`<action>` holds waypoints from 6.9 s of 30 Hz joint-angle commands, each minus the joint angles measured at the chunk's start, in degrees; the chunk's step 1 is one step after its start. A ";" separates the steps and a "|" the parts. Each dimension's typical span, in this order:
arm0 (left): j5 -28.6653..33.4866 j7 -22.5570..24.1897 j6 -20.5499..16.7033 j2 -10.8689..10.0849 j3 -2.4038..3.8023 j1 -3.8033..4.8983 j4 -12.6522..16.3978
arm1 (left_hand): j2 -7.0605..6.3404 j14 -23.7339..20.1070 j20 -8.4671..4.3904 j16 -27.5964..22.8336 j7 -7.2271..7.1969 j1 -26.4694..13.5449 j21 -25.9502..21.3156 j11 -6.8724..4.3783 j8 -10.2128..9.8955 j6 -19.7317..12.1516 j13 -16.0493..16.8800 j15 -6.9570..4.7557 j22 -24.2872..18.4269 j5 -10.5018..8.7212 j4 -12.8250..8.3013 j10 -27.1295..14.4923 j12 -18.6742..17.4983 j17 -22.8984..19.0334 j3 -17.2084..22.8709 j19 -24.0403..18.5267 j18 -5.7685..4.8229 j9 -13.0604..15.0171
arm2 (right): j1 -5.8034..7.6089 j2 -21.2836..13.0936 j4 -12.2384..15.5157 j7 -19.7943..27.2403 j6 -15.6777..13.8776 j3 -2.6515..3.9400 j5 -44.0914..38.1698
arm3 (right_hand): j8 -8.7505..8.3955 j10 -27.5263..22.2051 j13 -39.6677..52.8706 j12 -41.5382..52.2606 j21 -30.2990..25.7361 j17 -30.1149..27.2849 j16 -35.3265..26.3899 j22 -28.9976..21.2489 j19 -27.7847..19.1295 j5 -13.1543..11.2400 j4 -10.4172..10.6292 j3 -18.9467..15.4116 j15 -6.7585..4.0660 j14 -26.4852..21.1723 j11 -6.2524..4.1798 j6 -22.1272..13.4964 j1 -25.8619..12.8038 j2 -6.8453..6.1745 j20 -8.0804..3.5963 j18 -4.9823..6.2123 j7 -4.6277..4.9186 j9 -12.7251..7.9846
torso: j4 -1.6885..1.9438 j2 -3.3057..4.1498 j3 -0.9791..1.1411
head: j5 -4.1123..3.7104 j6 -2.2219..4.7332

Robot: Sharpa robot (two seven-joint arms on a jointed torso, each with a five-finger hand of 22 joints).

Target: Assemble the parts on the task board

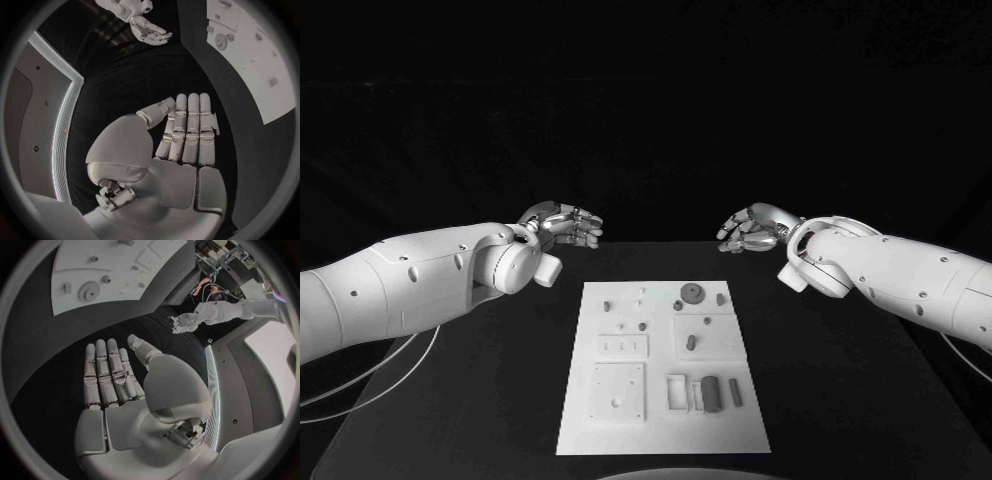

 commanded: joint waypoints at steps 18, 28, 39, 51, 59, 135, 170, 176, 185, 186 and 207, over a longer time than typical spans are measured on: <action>-2.57 2.69 0.82 -7.01 0.10 3.09 14.03 | -5.65 -0.54 -1.22 -1.91 1.28 -3.24 -1.05 1.87 -3.60 -2.66 0.60 0.50 -0.22 -0.33 0.00 -3.40 -3.08 2.16 -5.87 -0.19 -1.36 -0.54 | 0.70 2.19 3.32 -3.19 -0.53 0.11 -25.22 | -3.75 3.95 9.17 -4.21 15.15 19.56 15.90 7.26 19.35 -0.08 -4.39 9.47 -7.38 17.85 -2.05 3.34 -4.57 -3.78 -8.37 1.28 0.01 2.43 | 2.85 5.21 0.15 | -1.62 2.84; -2.57 2.53 0.90 -7.56 0.11 4.81 14.42 | -5.71 -0.48 -1.48 -2.26 1.44 -3.39 -1.23 2.08 -4.08 -2.91 0.65 0.52 -0.31 -0.33 0.08 -3.71 -3.58 2.53 -6.48 -0.06 -1.66 -0.54 | 0.72 3.01 4.27 -5.01 0.28 0.13 -31.60 | -4.61 1.74 6.13 -7.04 18.62 21.66 18.52 7.27 20.76 -0.11 -4.36 9.41 -6.46 19.73 -0.98 3.08 -4.69 -4.61 -9.40 1.28 0.40 1.97 | 4.35 7.13 -0.43 | -2.41 3.31; -2.62 2.42 0.89 -7.73 0.14 5.74 14.45 | -5.75 -0.40 -1.68 -2.53 1.57 -3.71 -1.38 2.19 -4.43 -3.12 0.70 0.52 -0.38 -0.33 0.16 -3.88 -3.92 2.81 -6.87 0.04 -1.89 -0.53 | 0.71 3.74 5.08 -7.31 3.28 0.13 -37.00 | -5.15 -6.07 1.92 -7.32 19.86 23.45 20.12 7.21 17.24 -0.09 -4.14 9.45 -4.06 15.39 1.53 3.53 -7.61 -7.09 -8.37 1.15 0.07 1.59 | 5.32 9.05 -1.09 | -3.41 3.93; -2.71 2.21 0.95 -7.62 0.13 5.74 14.25 | -5.75 -0.36 -1.81 -2.70 1.62 -3.80 -1.47 2.25 -4.59 -3.18 0.74 0.51 -0.43 -0.33 0.17 -3.95 -4.09 2.96 -7.02 0.09 -2.02 -0.50 | 0.64 3.34 7.29 -8.16 3.05 0.11 -41.39 | -6.47 -10.44 -1.79 -7.14 22.25 24.62 23.26 7.19 15.83 -0.13 -4.13 10.31 -3.79 13.84 1.74 1.70 -7.07 -8.66 -7.92 1.28 -0.58 0.61 | 5.81 10.79 -1.31 | -4.07 3.98; -2.77 2.03 0.88 -7.82 0.12 5.74 14.27 | -5.77 -0.33 -1.87 -2.77 1.64 -3.88 -1.51 2.27 -4.66 -3.20 0.77 0.51 -0.45 -0.33 0.18 -3.97 -4.16 3.04 -7.10 0.13 -2.08 -0.48 | 0.57 2.53 8.27 -8.29 2.91 0.11 -42.58 | -5.93 -9.39 -2.59 -6.70 24.10 25.11 25.44 7.22 15.86 -0.16 -4.16 10.51 -3.66 13.90 1.89 2.64 -7.02 -8.57 -8.15 1.28 -0.73 0.68 | 6.04 11.63 -1.36 | -4.28 4.22; -2.81 0.74 1.55 -8.17 0.11 5.72 13.34 | -5.99 -0.20 -2.38 -3.50 1.72 -4.00 -1.91 2.42 -5.18 -3.30 1.01 0.53 -0.63 -0.33 0.15 -4.19 -4.77 3.68 -7.45 0.27 -2.65 -0.27 | -0.80 -2.48 12.98 -10.33 1.15 0.10 -50.81 | -4.40 -3.14 6.43 -6.41 29.03 23.08 31.82 6.92 14.64 -0.13 -4.20 12.02 -5.03 12.14 0.41 6.59 -6.80 -10.82 -8.68 1.28 -1.97 5.75 | 6.73 16.10 -1.07 | -6.22 6.27; -3.07 0.47 2.02 -7.96 0.10 5.72 12.83 | -6.05 -0.19 -2.63 -3.93 1.84 -3.88 -2.17 2.60 -5.52 -3.48 1.11 0.58 -0.73 -0.35 0.15 -4.49 -5.20 4.04 -7.59 0.28 -3.00 -0.16 | -0.80 -3.68 14.83 -10.66 0.28 0.11 -52.66 | -3.75 0.46 9.35 -5.36 30.39 21.71 33.72 6.91 14.67 -0.16 -4.24 15.14 -6.03 12.19 -0.67 9.28 -4.64 -10.07 -8.86 1.28 -3.01 7.57 | 6.94 16.45 -1.11 | -6.93 6.30; -3.08 0.41 1.93 -7.99 0.10 5.72 12.83 | -6.02 -0.18 -2.66 -3.97 1.84 -3.85 -2.19 2.60 -5.54 -3.47 1.13 0.58 -0.74 -0.35 0.14 -4.48 -5.22 4.08 -7.59 0.29 -3.03 -0.14 | -0.80 -3.62 14.56 -11.15 -0.12 0.11 -53.86 | -3.34 1.97 9.99 -4.93 30.73 21.41 33.96 6.89 14.87 -0.12 -4.27 15.70 -6.46 12.50 -1.18 10.56 -3.97 -9.14 -9.01 1.28 -3.21 8.10 | 6.94 16.47 -1.12 | -7.03 6.15; -3.10 0.34 1.84 -8.02 0.10 5.72 12.84 | -6.01 -0.16 -2.72 -4.05 1.84 -3.76 -2.23 2.60 -5.57 -3.46 1.17 0.58 -0.75 -0.35 0.11 -4.46 -5.25 4.16 -7.60 0.31 -3.09 -0.10 | -0.80 -3.50 14.62 -11.53 -0.41 0.11 -55.32 | -3.33 3.22 10.64 -4.64 30.97 21.12 34.10 6.87 14.90 -0.15 -4.30 16.12 -6.88 12.66 -1.63 11.22 -3.39 -9.40 -9.13 1.28 -3.26 8.46 | 6.91 16.57 -1.06 | -7.14 5.87; -3.10 0.31 1.84 -8.01 0.10 5.72 12.83 | -6.01 -0.16 -2.73 -4.05 1.84 -3.75 -2.23 2.60 -5.58 -3.46 1.17 0.58 -0.75 -0.35 0.11 -4.47 -5.26 4.17 -7.60 0.31 -3.10 -0.10 | -0.80 -3.47 14.62 -11.51 -0.64 0.11 -55.33 | -3.34 3.25 10.67 -4.65 30.97 21.10 34.09 6.87 14.88 -0.16 -4.30 16.10 -6.89 12.64 -1.65 11.23 -3.41 -9.50 -9.13 1.28 -3.25 8.48 | 6.91 16.57 -1.07 | -7.09 5.90; -3.13 0.36 0.32 -7.72 0.10 5.72 12.55 | -6.08 -0.05 -2.93 -4.33 1.96 -3.46 -2.36 2.78 -5.90 -3.73 1.23 0.56 -0.79 -0.35 0.09 -4.82 -5.64 4.47 -7.66 0.42 -3.33 -0.03 | -0.74 -4.21 16.90 -12.11 -2.91 0.14 -56.08 | -2.76 6.72 13.90 -3.73 31.66 20.36 34.81 6.85 15.82 -0.15 -4.08 21.80 -8.19 13.27 -3.04 13.81 -4.31 -6.55 -9.30 1.28 -4.20 10.92 | 6.87 16.37 -1.26 | -7.08 5.23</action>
